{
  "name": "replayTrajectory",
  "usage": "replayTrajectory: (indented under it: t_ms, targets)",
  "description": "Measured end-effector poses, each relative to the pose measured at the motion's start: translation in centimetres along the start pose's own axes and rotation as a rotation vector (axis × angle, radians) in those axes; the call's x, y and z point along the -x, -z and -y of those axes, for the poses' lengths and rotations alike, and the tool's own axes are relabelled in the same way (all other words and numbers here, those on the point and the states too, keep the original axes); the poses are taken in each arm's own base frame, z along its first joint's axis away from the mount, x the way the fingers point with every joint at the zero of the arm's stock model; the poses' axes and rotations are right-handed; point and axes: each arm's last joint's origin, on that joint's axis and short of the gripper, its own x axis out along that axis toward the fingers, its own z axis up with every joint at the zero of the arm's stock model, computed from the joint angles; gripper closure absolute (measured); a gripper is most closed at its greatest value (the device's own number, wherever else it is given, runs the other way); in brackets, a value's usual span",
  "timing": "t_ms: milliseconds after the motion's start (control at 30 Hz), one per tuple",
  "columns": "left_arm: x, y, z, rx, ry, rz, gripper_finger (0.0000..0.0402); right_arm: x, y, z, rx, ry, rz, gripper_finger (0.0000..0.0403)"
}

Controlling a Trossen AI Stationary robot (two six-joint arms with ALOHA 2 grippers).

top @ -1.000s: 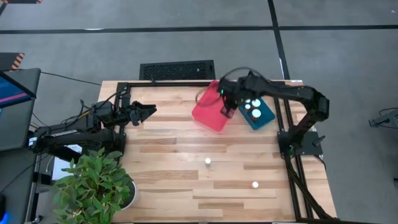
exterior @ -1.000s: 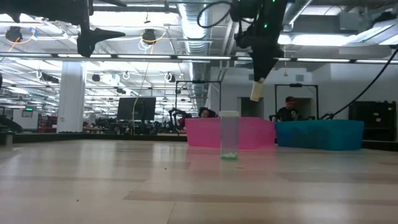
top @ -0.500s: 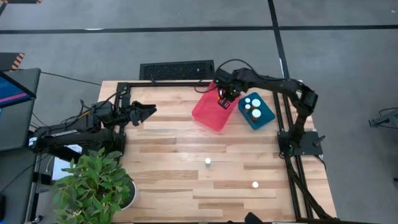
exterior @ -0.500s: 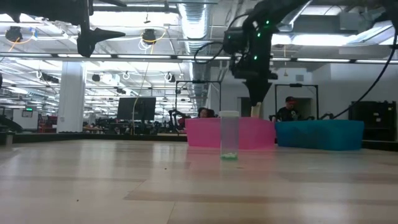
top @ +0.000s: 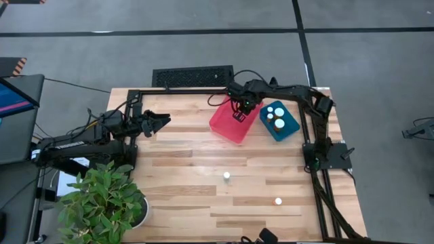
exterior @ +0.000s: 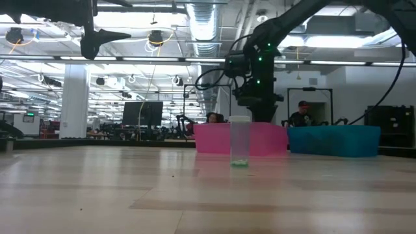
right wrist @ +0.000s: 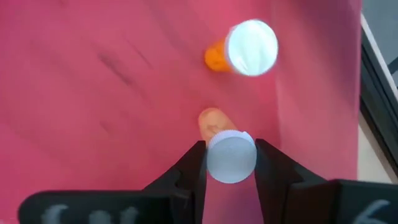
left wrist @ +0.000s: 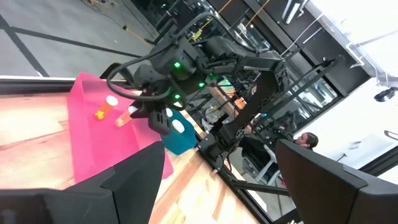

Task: Pick and place medicine bottles into bin by pill shape (circle, oval)
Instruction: Put the yellow tablet bottle into the red bin

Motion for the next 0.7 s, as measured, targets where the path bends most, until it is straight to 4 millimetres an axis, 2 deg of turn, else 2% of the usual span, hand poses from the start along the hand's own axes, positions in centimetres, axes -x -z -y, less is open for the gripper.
replayTrajectory:
  t_ms: [400,700]
  targets:
    - [0.0,0.0,0.0,0.005,0.0,0.0,0.0101,-0.12,-0.34,0.36,-0.045,-0.027,0.021,0.0286]
    - [0.0,0.0,0.0,0.004,0.0,0.0,0.0101,-0.12,-0.48,0.33,-0.044,-0.033,0.035,0.0221]
